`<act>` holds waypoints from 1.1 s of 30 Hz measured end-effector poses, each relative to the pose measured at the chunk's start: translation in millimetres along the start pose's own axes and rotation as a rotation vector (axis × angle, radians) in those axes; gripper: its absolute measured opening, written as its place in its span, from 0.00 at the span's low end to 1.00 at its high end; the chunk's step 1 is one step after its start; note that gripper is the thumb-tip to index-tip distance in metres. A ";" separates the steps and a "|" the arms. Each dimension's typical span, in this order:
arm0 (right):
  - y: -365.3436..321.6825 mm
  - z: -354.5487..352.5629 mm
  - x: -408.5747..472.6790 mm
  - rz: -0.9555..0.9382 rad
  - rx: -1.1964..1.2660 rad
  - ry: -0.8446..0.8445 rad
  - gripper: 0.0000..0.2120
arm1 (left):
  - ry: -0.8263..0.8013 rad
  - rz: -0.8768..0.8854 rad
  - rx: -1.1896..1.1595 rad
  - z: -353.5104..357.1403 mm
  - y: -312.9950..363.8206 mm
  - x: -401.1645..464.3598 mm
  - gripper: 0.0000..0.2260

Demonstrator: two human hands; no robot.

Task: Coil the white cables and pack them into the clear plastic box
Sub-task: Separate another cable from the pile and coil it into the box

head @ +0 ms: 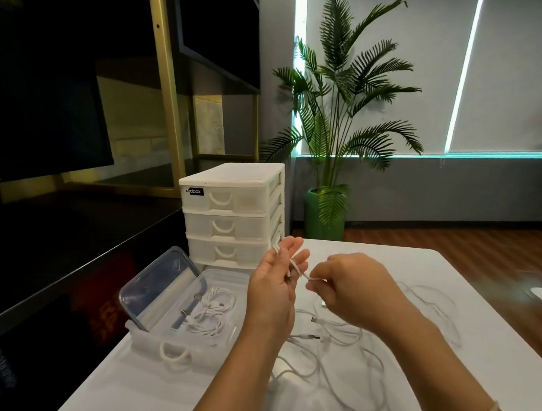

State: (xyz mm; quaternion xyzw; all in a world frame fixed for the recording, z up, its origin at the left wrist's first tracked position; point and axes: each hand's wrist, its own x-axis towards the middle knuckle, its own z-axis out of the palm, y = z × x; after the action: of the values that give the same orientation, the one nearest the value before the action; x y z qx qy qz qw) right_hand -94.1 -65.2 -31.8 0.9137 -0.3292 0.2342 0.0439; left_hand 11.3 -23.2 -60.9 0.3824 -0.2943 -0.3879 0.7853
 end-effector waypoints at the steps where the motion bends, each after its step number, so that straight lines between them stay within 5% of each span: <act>1: -1.5 -5.0 4.4 0.013 0.016 -0.048 0.12 | -0.003 0.044 0.092 0.1 -0.9 0.1 0.10; 20: 13.0 -18.6 12.0 0.103 0.193 0.011 0.08 | -0.288 0.214 0.754 -0.7 -9.4 -4.2 0.15; 28: 10.6 -20.2 10.9 0.082 0.282 0.039 0.14 | -0.379 0.072 0.647 -5.7 -9.5 -3.4 0.13; 33: 7.2 -17.2 11.7 0.071 0.336 0.120 0.13 | -0.374 -0.023 0.353 -5.5 -4.0 -3.2 0.15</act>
State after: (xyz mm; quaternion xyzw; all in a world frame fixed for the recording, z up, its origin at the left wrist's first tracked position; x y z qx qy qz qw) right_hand -97.6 -73.6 -11.7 0.8804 -0.3142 0.3414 -0.0983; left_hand 12.3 -20.2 -67.7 0.4385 -0.4930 -0.4035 0.6339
